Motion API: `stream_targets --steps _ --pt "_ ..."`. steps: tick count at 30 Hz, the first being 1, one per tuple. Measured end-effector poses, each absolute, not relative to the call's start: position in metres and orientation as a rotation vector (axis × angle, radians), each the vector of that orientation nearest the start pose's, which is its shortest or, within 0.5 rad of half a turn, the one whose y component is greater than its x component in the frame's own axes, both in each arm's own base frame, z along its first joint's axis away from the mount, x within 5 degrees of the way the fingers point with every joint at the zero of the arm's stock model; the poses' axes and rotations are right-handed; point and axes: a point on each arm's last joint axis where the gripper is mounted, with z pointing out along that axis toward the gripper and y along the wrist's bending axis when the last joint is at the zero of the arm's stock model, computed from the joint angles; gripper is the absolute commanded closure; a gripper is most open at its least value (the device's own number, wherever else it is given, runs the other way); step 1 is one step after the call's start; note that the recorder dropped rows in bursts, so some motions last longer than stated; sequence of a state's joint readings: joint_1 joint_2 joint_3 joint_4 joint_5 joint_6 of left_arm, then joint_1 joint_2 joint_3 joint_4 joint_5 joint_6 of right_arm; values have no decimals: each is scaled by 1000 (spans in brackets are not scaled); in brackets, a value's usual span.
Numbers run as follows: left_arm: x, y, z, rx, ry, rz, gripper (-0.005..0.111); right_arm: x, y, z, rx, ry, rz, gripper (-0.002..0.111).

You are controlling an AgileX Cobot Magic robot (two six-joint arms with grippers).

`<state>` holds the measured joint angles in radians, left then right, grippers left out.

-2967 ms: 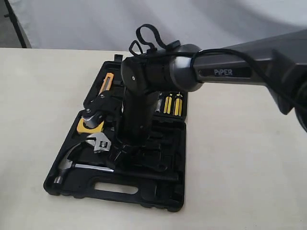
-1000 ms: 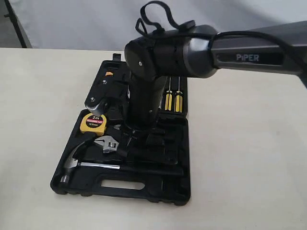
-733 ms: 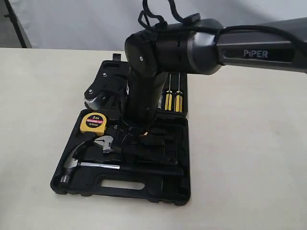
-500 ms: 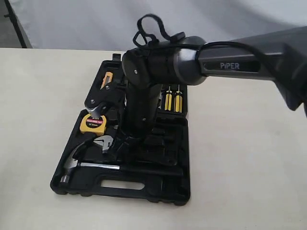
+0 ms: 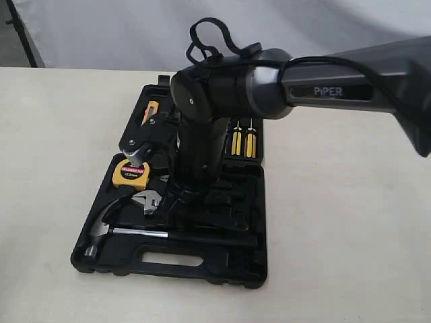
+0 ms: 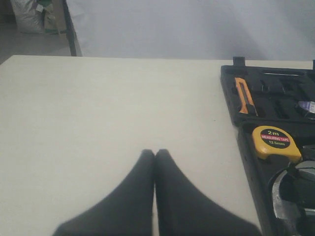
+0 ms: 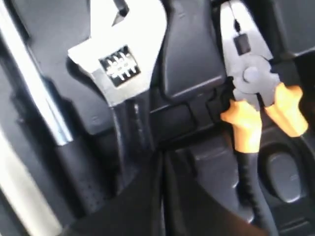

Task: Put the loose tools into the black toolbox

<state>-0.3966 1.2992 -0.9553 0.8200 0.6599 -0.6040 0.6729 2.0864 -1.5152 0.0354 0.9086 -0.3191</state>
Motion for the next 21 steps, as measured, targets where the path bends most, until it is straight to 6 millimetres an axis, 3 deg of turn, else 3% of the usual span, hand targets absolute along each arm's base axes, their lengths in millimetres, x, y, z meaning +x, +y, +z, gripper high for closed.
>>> stream_targets --steps 5,8,17,21 --pt "264 -66 308 323 2224 377 105 322 269 183 -1287 2635 238 108" --pt "264 -66 308 323 2224 377 105 319 270 183 -1275 2659 273 108" --pt "264 -66 308 323 2224 377 105 315 267 150 -1353 2803 232 108" --pt "264 -66 308 323 2224 377 105 317 265 148 -1369 2795 201 108"
